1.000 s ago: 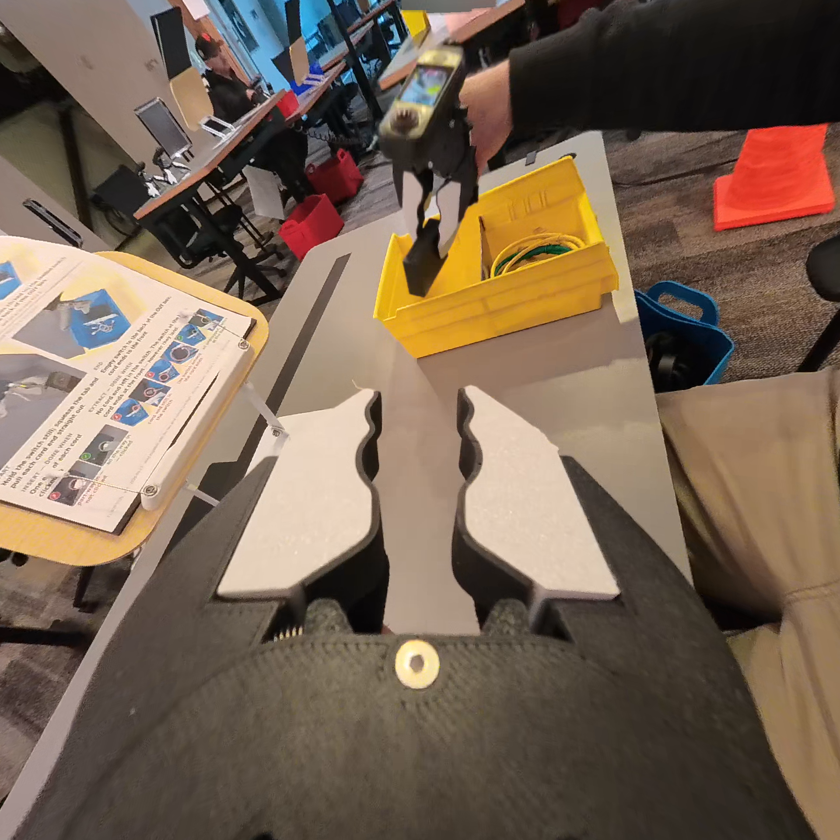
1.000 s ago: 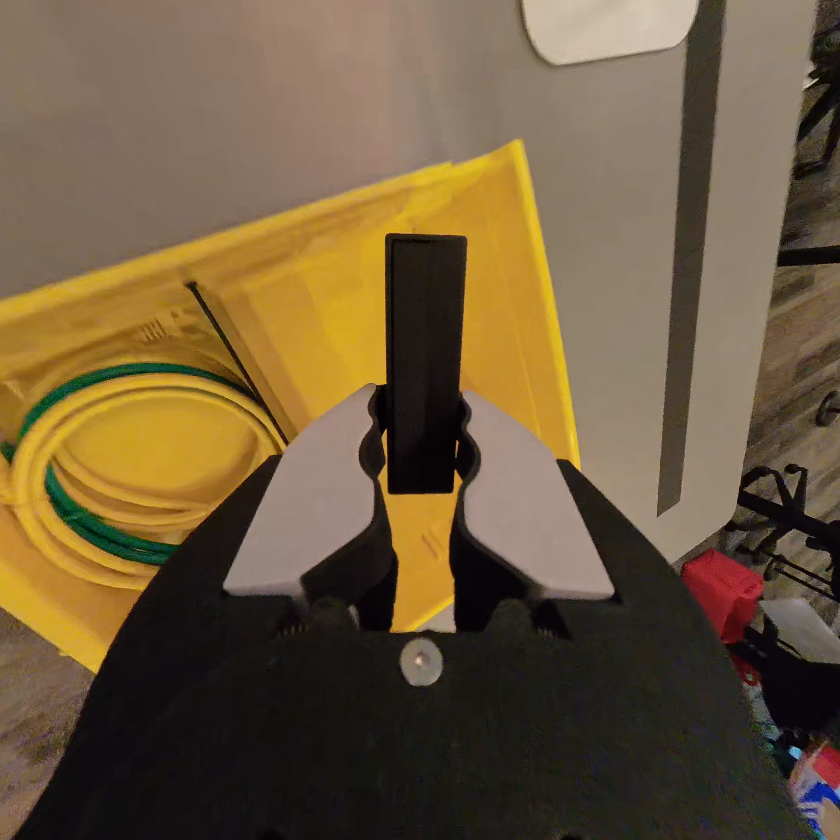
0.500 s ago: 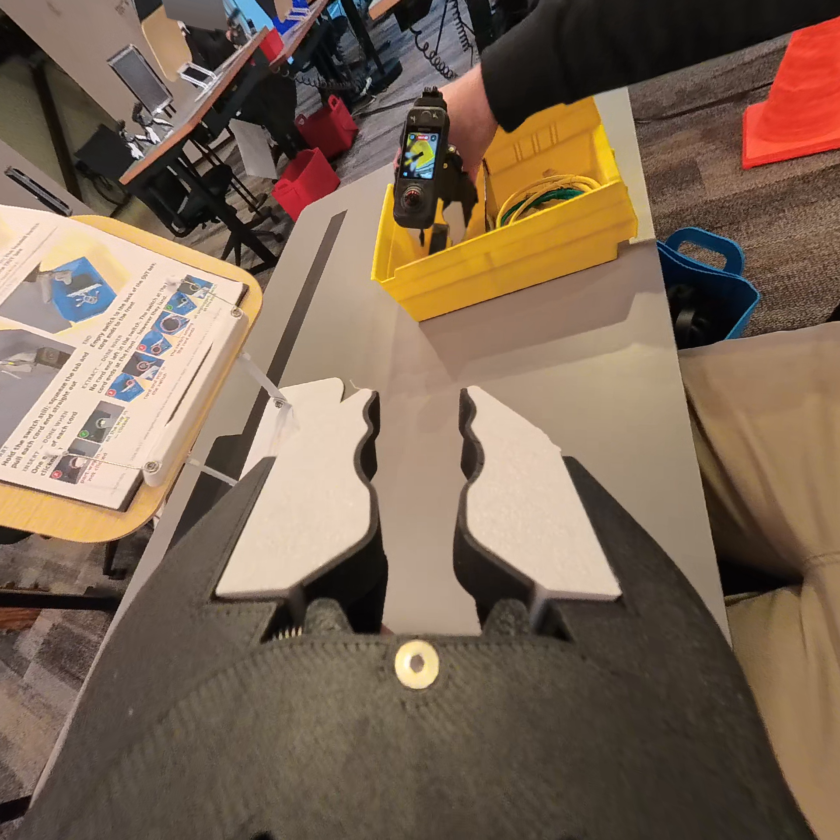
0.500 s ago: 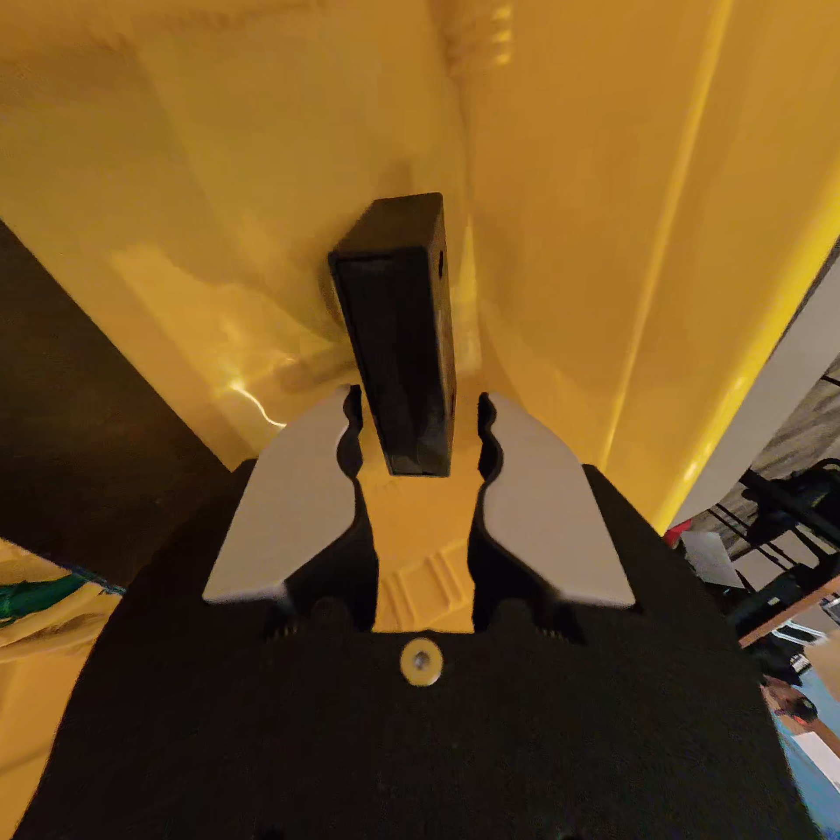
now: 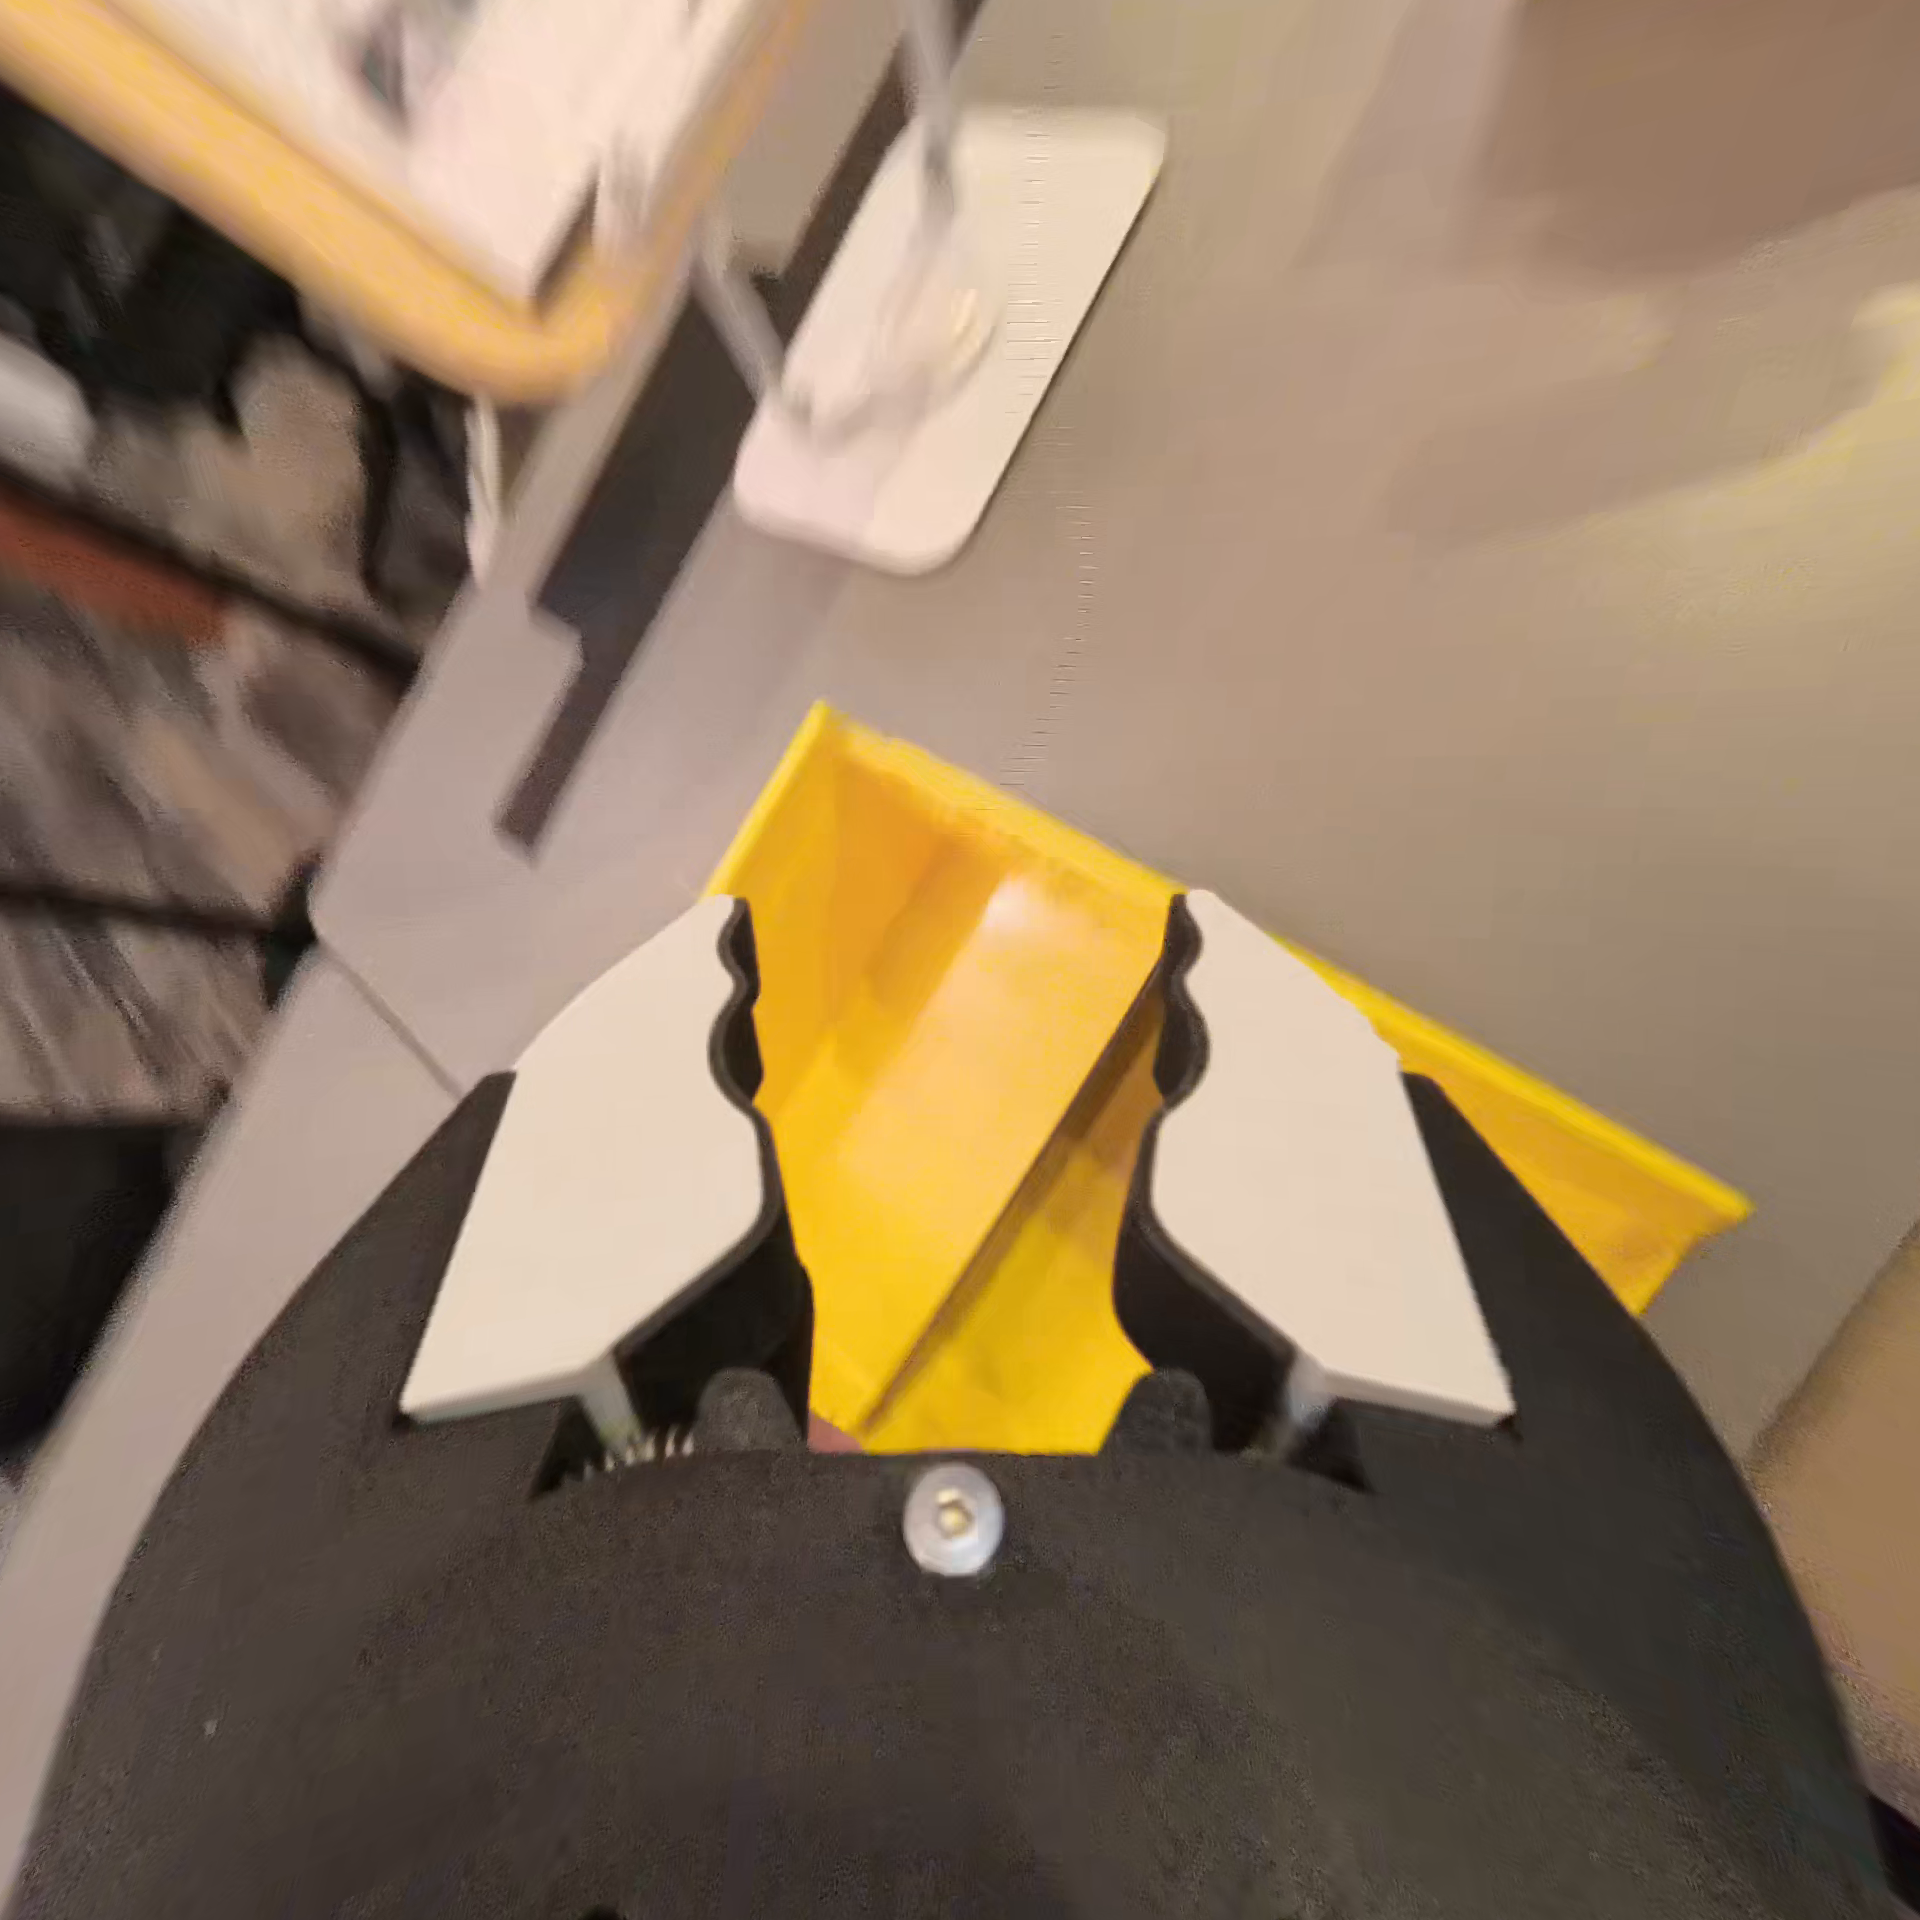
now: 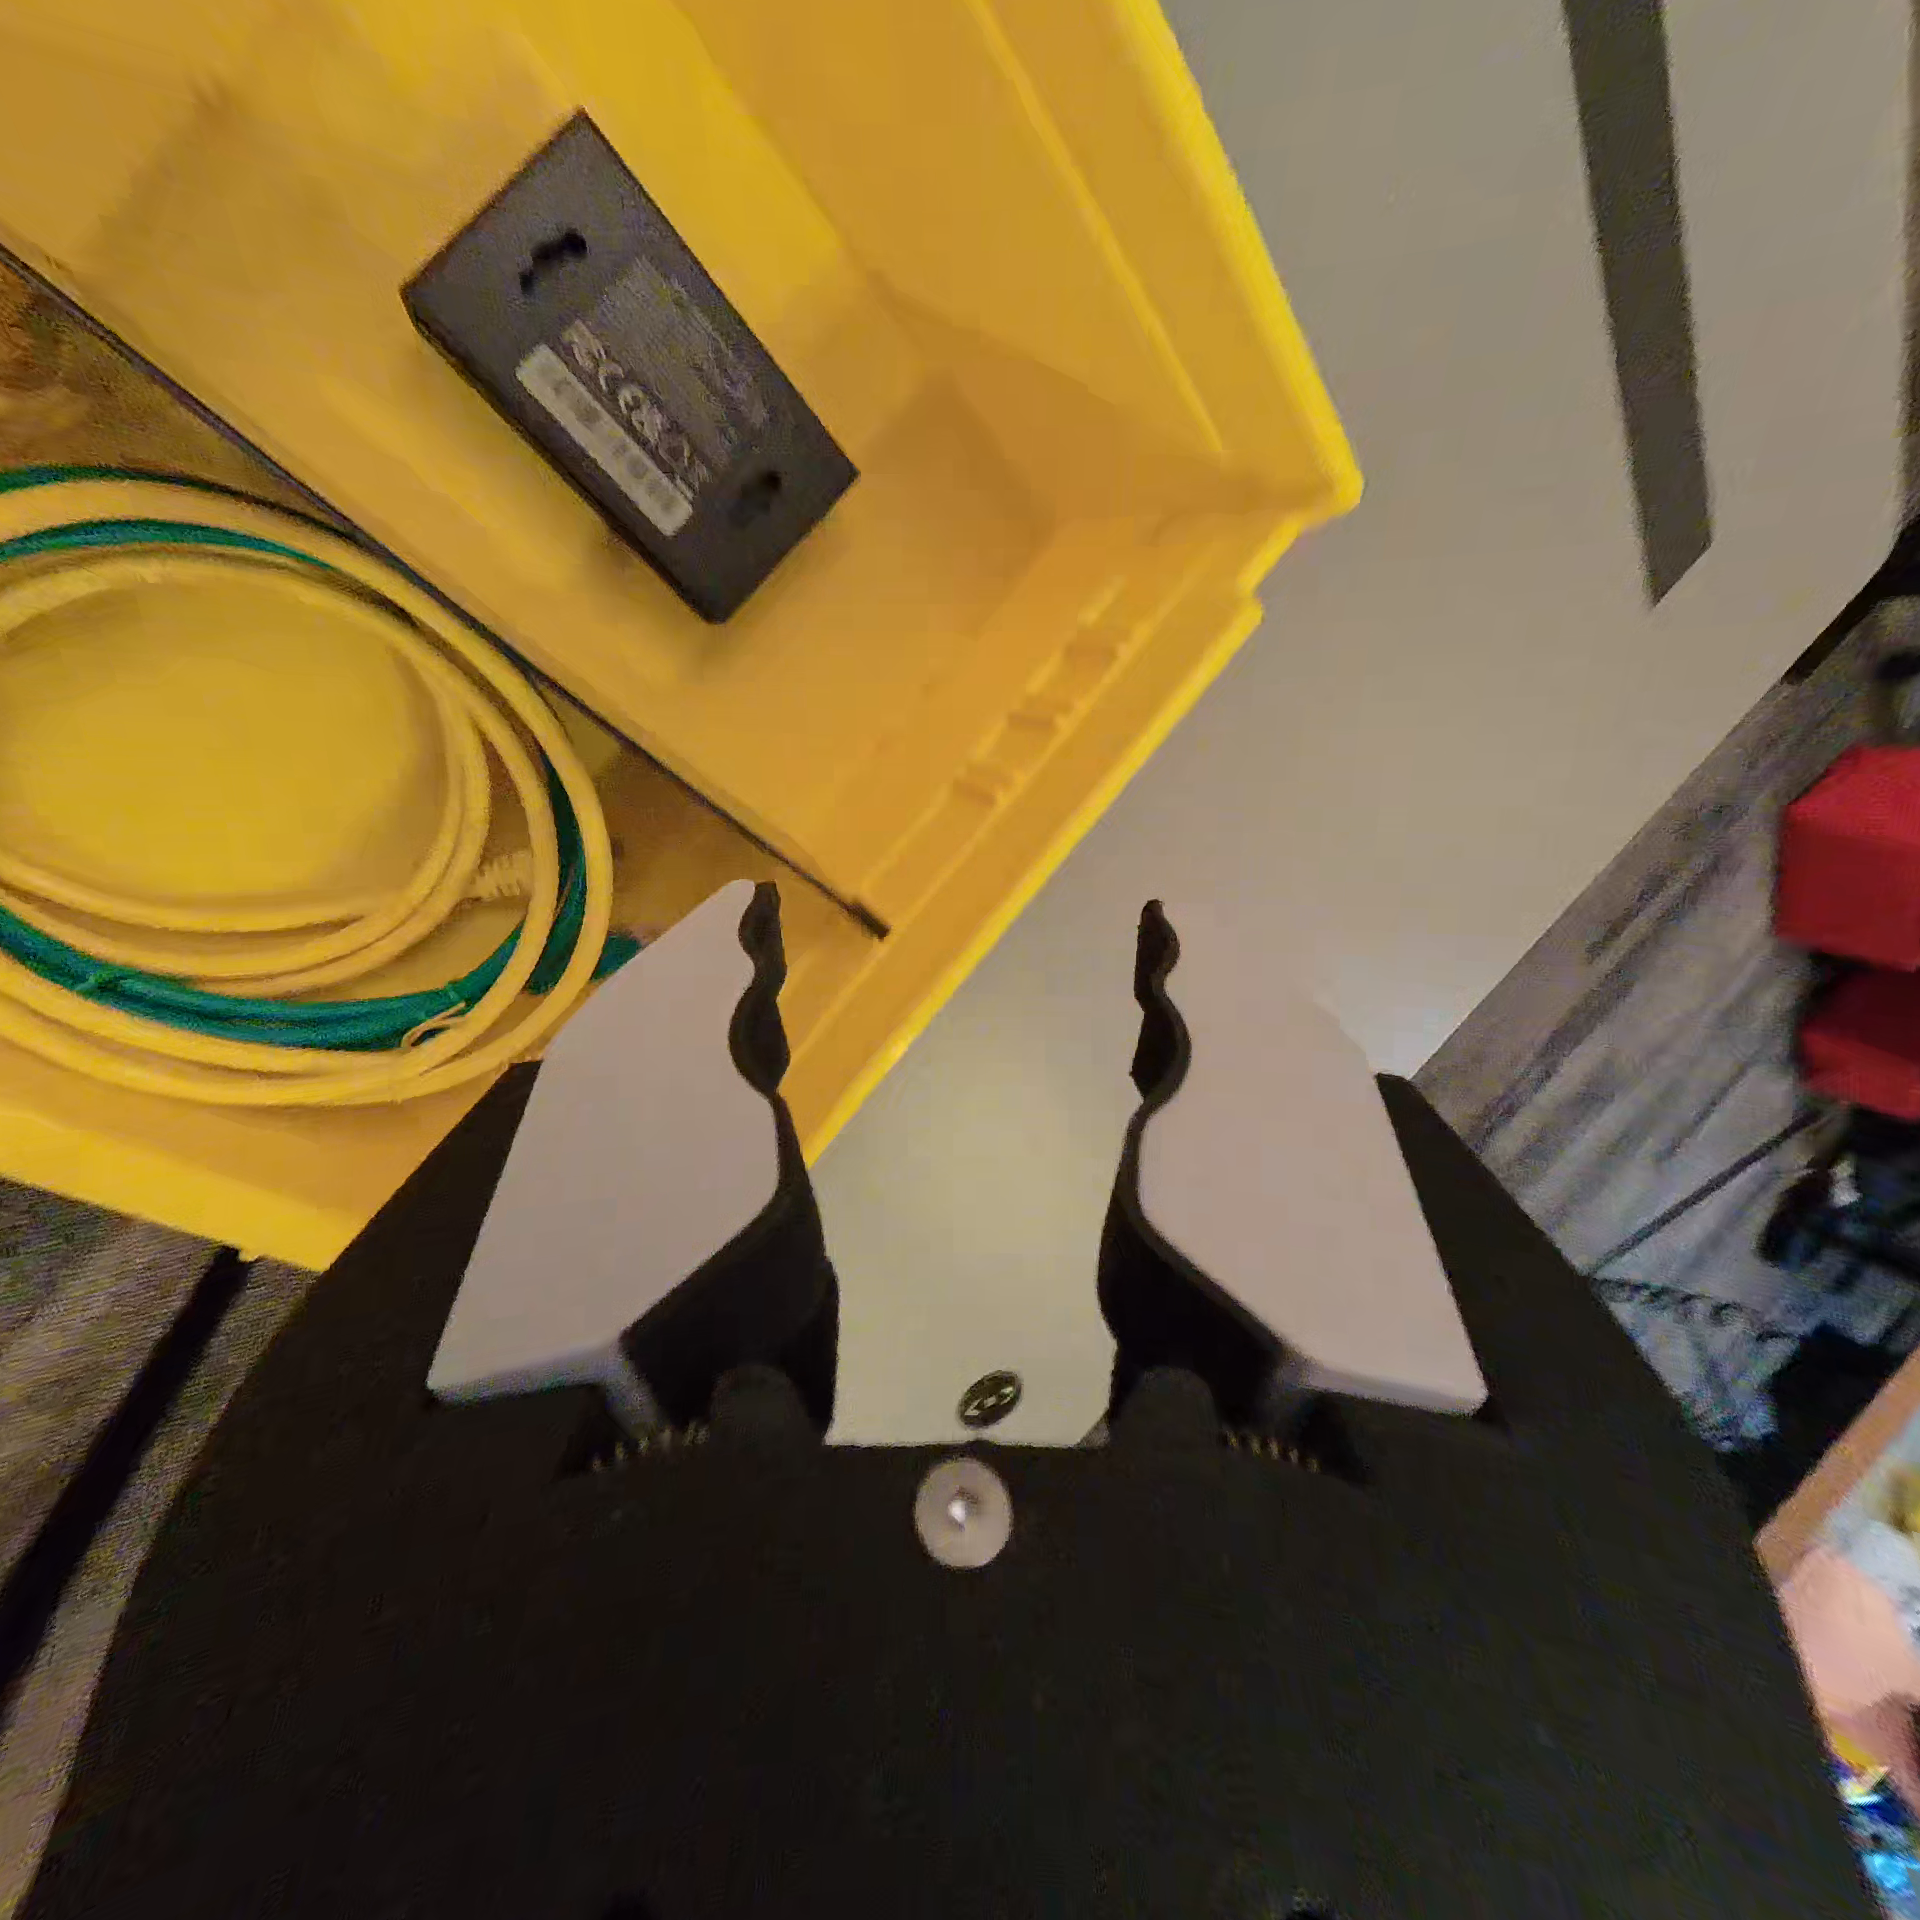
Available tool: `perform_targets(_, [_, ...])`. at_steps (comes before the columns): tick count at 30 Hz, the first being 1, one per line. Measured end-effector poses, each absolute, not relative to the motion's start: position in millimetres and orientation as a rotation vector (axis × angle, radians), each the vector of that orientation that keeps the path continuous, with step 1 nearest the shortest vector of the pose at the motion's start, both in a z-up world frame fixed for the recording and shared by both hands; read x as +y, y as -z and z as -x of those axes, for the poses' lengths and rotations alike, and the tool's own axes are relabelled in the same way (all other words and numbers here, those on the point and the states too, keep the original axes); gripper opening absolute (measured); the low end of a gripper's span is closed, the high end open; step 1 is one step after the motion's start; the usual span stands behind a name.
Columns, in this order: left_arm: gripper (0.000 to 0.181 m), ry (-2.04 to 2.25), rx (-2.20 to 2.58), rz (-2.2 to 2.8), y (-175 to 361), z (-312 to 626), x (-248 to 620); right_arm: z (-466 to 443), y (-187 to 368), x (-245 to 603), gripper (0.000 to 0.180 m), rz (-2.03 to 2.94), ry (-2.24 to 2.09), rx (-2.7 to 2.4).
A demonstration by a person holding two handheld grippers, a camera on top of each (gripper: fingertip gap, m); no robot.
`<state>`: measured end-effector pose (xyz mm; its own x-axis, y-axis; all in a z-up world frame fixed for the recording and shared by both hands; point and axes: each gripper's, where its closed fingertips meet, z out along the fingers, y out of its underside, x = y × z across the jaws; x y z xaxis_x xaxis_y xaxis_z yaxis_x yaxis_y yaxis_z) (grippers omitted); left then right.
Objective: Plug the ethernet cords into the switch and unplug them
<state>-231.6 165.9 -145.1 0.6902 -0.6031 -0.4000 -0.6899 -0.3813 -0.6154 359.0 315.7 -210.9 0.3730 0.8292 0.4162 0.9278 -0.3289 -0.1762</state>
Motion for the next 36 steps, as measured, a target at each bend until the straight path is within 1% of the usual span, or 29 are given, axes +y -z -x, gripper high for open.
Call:
perform_targets(1, [0.077,-0.134,0.899,2.200,156,258,167,-374,214,310,0.063,2.329,0.328,-1.458])
perform_targets(3, [0.084,-0.100,0.741,2.386,182,305,160,-401,225,298,0.055,2.482,0.284,-1.289])
perform_targets(6, [0.095,-0.179,0.525,2.593,217,370,142,-403,252,272,0.056,2.608,0.003,-1.214])
perform_targets(8, [0.102,-0.161,0.445,2.709,239,389,126,-408,266,263,0.051,2.655,-0.056,-1.192])
perform_targets(10, [0.101,0.038,0.367,2.783,262,384,116,-394,273,252,0.047,2.670,-0.250,-1.170])
perform_targets(11, [0.099,0.051,0.320,2.836,274,391,111,-387,275,250,0.046,2.672,-0.323,-1.147])
perform_targets(12, [0.097,0.038,0.278,2.882,286,400,106,-386,279,248,0.042,2.686,-0.339,-1.137])
perform_targets(14, [0.062,0.210,0.206,2.957,304,396,96,-382,287,245,0.044,2.715,-0.344,-1.124])
perform_targets(15, [0.044,0.327,0.189,2.958,308,388,94,-378,288,244,0.044,2.722,-0.358,-1.098])
perform_targets(16, [0.026,0.419,0.199,2.925,309,381,96,-373,287,243,0.047,2.723,-0.388,-1.066])
perform_targets(19, [0.012,0.283,0.200,2.926,312,396,100,-353,286,241,0.054,2.684,-0.443,-1.036])
perform_targets(21, [0.010,0.275,0.236,2.921,312,397,100,-336,287,238,0.059,2.667,-0.471,-1.037])
perform_targets(24, [0.009,0.287,0.208,2.906,311,400,100,-301,285,232,0.071,2.621,-0.520,-1.049])
perform_targets(26, [0.008,0.302,0.183,2.868,307,404,103,-277,285,226,0.068,2.595,-0.543,-1.108])
perform_targets(28, [0.008,0.325,0.164,2.830,299,406,105,-246,284,219,0.068,2.553,-0.602,-1.143])
perform_targets(30, [0.008,0.340,0.153,2.784,288,407,108,-214,285,213,0.075,2.517,-0.634,-1.187])
perform_targets(36, [0.009,0.357,0.136,2.656,252,407,116,-115,284,203,0.083,2.413,-0.716,-1.238])
